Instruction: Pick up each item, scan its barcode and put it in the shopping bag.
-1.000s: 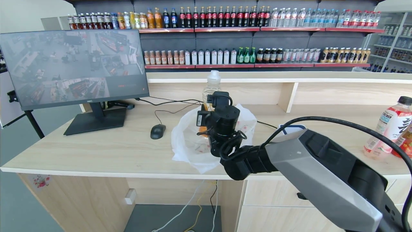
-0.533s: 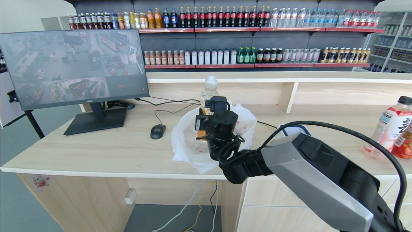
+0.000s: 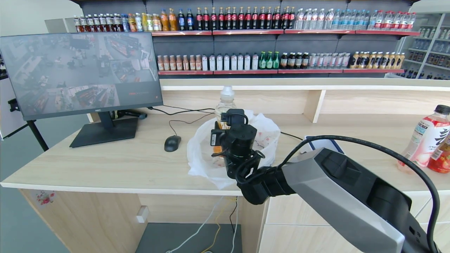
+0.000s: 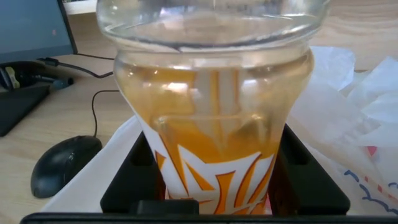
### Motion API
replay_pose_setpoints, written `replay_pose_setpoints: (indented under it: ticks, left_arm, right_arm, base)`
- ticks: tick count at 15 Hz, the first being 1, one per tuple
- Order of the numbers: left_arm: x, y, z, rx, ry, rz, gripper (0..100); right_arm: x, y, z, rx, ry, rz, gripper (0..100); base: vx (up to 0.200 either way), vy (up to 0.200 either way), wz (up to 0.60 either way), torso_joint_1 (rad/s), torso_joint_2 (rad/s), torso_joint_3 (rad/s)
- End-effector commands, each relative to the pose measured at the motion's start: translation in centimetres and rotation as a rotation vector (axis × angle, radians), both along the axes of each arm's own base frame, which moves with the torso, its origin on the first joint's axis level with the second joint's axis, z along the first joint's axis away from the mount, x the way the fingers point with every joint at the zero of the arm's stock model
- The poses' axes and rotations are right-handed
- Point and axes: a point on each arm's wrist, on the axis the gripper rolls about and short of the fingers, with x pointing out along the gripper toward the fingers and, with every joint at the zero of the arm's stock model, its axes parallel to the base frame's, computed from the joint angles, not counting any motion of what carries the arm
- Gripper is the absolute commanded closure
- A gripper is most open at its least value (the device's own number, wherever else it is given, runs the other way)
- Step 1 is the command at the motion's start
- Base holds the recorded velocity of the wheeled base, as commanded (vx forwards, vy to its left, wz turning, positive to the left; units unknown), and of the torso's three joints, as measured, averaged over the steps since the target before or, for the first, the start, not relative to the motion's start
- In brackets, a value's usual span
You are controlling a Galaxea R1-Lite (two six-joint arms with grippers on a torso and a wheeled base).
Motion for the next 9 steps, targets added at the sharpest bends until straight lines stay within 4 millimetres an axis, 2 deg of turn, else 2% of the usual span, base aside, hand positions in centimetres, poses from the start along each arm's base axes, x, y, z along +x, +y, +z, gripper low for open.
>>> replay_pose_setpoints:
  ticks: [1, 7, 9]
  left_arm:
    - [0.0, 0.0, 0.0, 0.0, 0.0, 0.0, 0]
    - [0.0, 0.0, 0.0, 0.0, 0.0, 0.0, 0]
    - [0.0, 0.0, 0.0, 0.0, 0.0, 0.0, 0]
  right_arm:
    - [0.0, 0.0, 0.0, 0.0, 0.001, -0.003, 100]
    - [-0.4, 0.0, -2.5, -0.037, 0.031, -0.001, 100]
    - [-0.4, -0.1, -2.6, -0.038, 0.031, -0.003, 100]
  base:
    - [0.0, 0.0, 0.0, 0.0, 0.0, 0.0]
    - [0.0, 0.0, 0.0, 0.0, 0.0, 0.0]
    - [0.0, 0.0, 0.0, 0.0, 0.0, 0.0]
